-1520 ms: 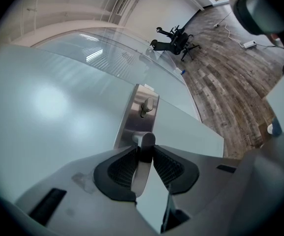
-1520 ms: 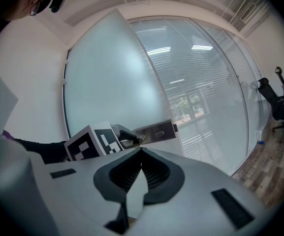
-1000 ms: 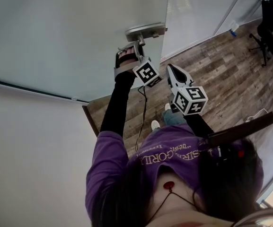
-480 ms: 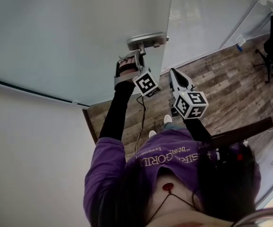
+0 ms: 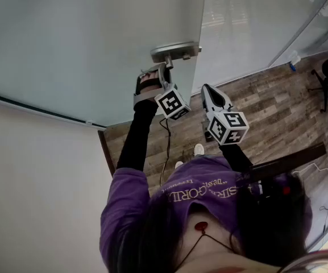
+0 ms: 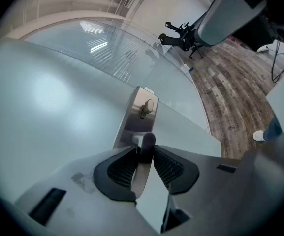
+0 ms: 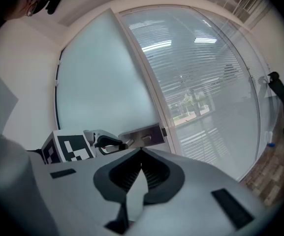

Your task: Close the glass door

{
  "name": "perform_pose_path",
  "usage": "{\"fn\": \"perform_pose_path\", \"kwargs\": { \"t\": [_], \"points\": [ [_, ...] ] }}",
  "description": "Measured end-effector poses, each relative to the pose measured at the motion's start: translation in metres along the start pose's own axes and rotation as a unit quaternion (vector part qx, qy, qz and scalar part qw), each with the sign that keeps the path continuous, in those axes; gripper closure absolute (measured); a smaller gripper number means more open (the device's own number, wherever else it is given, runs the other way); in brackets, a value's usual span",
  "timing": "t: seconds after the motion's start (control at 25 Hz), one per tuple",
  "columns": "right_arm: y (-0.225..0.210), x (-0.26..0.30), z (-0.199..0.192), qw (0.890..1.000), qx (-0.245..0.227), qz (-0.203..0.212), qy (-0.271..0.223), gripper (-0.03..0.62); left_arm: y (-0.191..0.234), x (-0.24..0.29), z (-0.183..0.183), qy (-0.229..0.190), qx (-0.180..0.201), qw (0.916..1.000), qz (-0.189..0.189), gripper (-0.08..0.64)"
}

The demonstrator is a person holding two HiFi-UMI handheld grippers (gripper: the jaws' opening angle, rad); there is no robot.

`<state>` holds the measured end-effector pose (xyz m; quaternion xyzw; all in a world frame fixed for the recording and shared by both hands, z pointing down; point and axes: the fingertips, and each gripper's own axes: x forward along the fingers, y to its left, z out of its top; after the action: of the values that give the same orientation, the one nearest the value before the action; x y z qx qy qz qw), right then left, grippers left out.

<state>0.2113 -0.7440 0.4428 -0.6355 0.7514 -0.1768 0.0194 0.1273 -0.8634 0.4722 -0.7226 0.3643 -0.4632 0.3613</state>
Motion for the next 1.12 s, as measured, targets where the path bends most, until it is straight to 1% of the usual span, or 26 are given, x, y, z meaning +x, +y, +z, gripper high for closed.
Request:
{"fn": "perform_pose_path", "kwargs": {
  "t": [0.24,0.44,0.64,0.76,0.96,1.12],
  "points": [
    [-0.016,0.003,-0.004,1.000,-0.004,0.012,-0.001,0.607,-0.006,0.008,-0.003,0.005,-0.034,0.9994,-0.005,0.451],
    [-0.027,0.004,0.003,1.000,-0.007,0.024,-0.001,0.606,-0.001,0.019,-0.009,0.031,-0.032,0.9989,0.010,0.451],
    [-0.034,0.006,-0.002,0.999,-0.013,0.038,0.002,0.606,-0.003,0.027,-0.012,0.040,-0.054,0.9977,0.008,0.451],
    [-0.039,0.004,-0.005,0.999,-0.009,0.043,0.004,0.606,-0.002,0.031,-0.015,0.048,-0.051,0.9974,0.011,0.451],
    [-0.046,0.006,0.001,0.999,0.003,0.048,0.013,0.606,0.010,0.044,-0.006,0.057,-0.047,0.9973,0.003,0.451],
    [-0.048,0.014,0.008,0.999,0.012,0.043,0.010,0.607,0.017,0.053,-0.006,0.059,-0.044,0.9973,-0.007,0.451]
  ]
}}
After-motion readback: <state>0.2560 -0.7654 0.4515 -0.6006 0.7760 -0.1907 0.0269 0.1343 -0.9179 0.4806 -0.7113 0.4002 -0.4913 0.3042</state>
